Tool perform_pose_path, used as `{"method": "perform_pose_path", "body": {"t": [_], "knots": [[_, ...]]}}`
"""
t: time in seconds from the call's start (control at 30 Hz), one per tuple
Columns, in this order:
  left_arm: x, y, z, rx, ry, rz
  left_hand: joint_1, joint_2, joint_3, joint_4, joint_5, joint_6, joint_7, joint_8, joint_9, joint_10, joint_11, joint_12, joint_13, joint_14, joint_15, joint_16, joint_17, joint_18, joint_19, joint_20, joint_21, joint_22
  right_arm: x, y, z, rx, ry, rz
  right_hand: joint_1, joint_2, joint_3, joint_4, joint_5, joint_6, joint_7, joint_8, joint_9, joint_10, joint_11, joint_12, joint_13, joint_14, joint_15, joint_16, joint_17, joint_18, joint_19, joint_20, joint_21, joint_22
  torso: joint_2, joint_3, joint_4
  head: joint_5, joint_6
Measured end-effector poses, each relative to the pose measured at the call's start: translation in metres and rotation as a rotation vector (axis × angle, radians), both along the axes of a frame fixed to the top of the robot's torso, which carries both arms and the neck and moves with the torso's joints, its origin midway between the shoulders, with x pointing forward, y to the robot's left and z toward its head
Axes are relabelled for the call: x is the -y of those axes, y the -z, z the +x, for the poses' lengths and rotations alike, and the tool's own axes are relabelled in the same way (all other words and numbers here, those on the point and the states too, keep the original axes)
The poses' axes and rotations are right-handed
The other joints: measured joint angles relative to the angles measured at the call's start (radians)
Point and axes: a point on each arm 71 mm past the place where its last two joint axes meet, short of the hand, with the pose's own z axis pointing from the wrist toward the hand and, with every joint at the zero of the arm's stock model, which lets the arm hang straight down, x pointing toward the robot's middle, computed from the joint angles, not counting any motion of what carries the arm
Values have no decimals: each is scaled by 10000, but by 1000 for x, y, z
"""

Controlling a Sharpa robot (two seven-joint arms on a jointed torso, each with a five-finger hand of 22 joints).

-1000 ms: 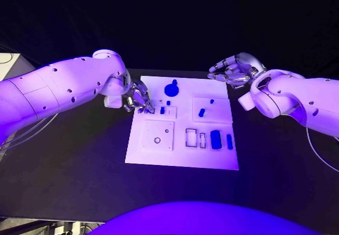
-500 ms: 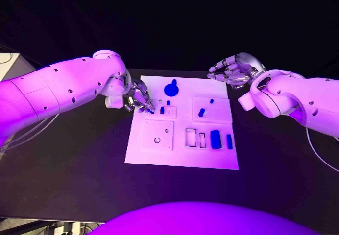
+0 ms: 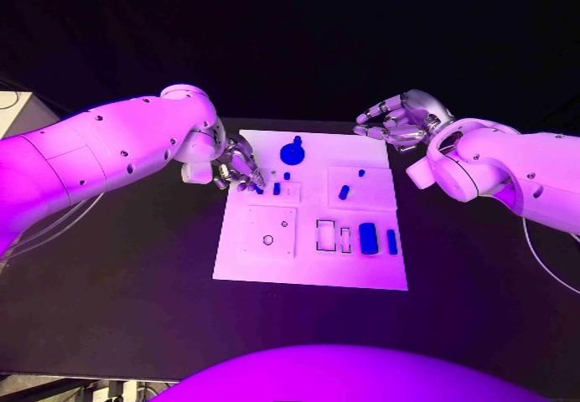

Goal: Assemble the parts on the task board

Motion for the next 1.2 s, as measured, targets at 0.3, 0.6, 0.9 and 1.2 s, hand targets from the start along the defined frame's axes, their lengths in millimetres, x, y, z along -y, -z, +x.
{"method": "perform_pose_path", "body": {"t": [0.3, 0.6, 0.9, 1.2], "knots": [[2, 1, 2, -36, 14, 94, -229, 180, -4, -5, 40, 86, 13, -28, 59, 69, -43, 0, 25, 0, 0, 0, 0, 0, 0, 0, 38, 57, 0, 0, 0, 1, -12, -4, 0, 0, 0, 0, 0, 0, 0, 0, 0, 0, 0, 0, 0, 0, 0, 0, 0, 0, 0, 0, 0, -1, -1, 0, -2, -9, 0], [5, 2, 1, -6, 111, 174, -502, 344, -14, -17, -81, 104, 28, -27, 56, 88, -59, 0, 24, 0, 0, 0, 0, 0, 0, 0, 38, 54, -1, 0, 0, -2, -30, -4, 0, 0, 0, 0, 0, 0, 0, 0, 0, 0, 0, 0, 0, 0, 0, 0, 0, 0, 0, 0, 0, -2, -7, 0, 9, -33, 0], [8, 2, -3, 369, 283, 408, -659, 370, -31, -245, -202, 101, 22, -18, 63, 87, -59, 0, -23, 0, 0, 0, 0, 0, -1, 0, 38, 18, 0, 0, -1, -5, -28, -8, 0, 0, 0, 0, 0, 0, 0, 0, 0, 0, 0, 0, 0, 0, 0, 0, -1, 0, 0, 0, 0, -4, -19, -8, 23, -54, 0], [8, 2, -5, 683, 323, 566, -813, 71, -349, -568, -238, 159, -37, 7, 92, 195, -168, 0, -66, -36, -36, 0, 0, 0, -1, 0, -37, -50, 1, 0, -1, -5, -27, -11, 0, 0, -1, 1, 0, 0, 0, 40, 0, 0, 0, 0, 0, 0, 0, 0, -1, 154, 0, 0, 0, -5, -21, -8, 19, -33, 0]]}}
